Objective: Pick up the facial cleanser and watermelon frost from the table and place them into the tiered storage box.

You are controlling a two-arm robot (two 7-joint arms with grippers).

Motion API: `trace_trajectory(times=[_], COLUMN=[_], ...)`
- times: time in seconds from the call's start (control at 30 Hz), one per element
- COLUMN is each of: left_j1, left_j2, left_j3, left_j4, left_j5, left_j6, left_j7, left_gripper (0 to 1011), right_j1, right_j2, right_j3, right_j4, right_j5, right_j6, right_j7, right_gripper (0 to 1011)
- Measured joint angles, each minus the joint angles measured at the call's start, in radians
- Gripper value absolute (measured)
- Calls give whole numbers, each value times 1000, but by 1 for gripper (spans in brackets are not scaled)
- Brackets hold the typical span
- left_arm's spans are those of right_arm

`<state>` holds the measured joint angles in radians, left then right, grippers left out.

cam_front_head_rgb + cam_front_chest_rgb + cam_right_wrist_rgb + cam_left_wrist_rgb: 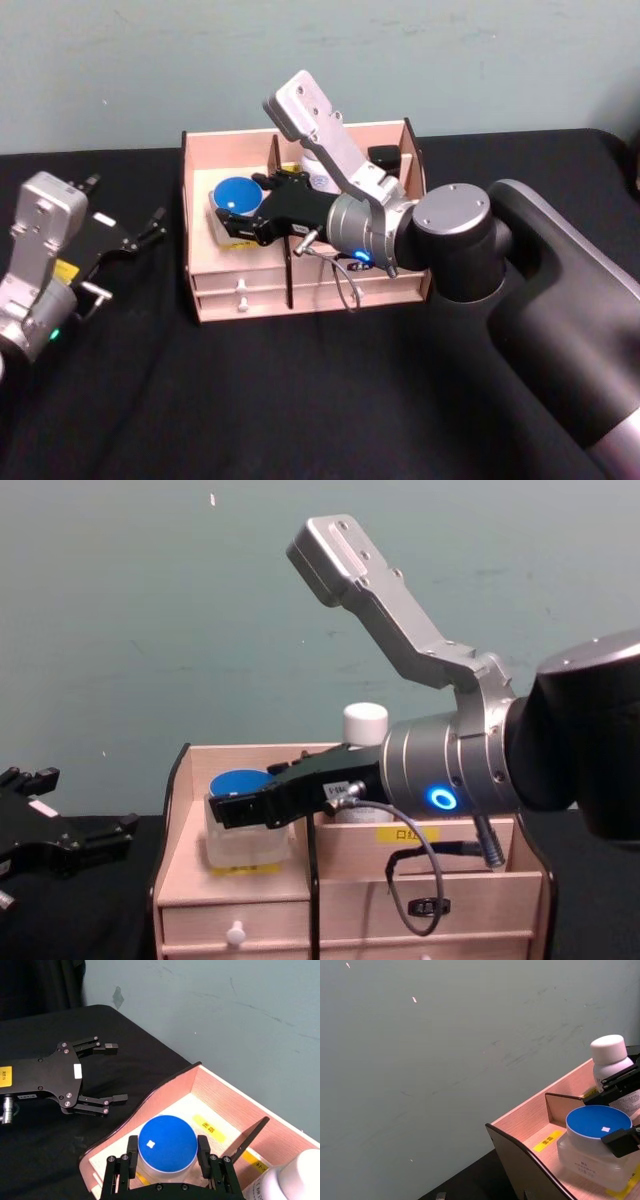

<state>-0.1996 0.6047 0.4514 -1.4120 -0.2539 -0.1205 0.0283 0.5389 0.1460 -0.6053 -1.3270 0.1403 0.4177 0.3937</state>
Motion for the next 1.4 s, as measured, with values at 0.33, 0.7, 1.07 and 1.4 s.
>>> trace_trajectory(times=[0.33, 0.7, 1.07, 1.4], left_j1=[0, 0, 0, 0], left_j2=[0, 0, 0, 0], left_j3=[0, 0, 0, 0], left_j4=[0, 0, 0, 0], left_j5=[0, 0, 0, 0], left_j6=[0, 0, 0, 0], left_j7=[0, 0, 0, 0], left_gripper=[1010, 1010, 1010, 1010], right_j1=[0, -19, -77, -192], right_j2=[0, 2, 40, 118], right_j3=[0, 17, 70, 149], right_j4=[-1, -22, -166, -355], right_j5=[1, -22, 1, 33], right_j6=[1, -56, -126, -241], right_j7=[0, -15, 0, -38], right_gripper=[756, 1002, 1002, 1002])
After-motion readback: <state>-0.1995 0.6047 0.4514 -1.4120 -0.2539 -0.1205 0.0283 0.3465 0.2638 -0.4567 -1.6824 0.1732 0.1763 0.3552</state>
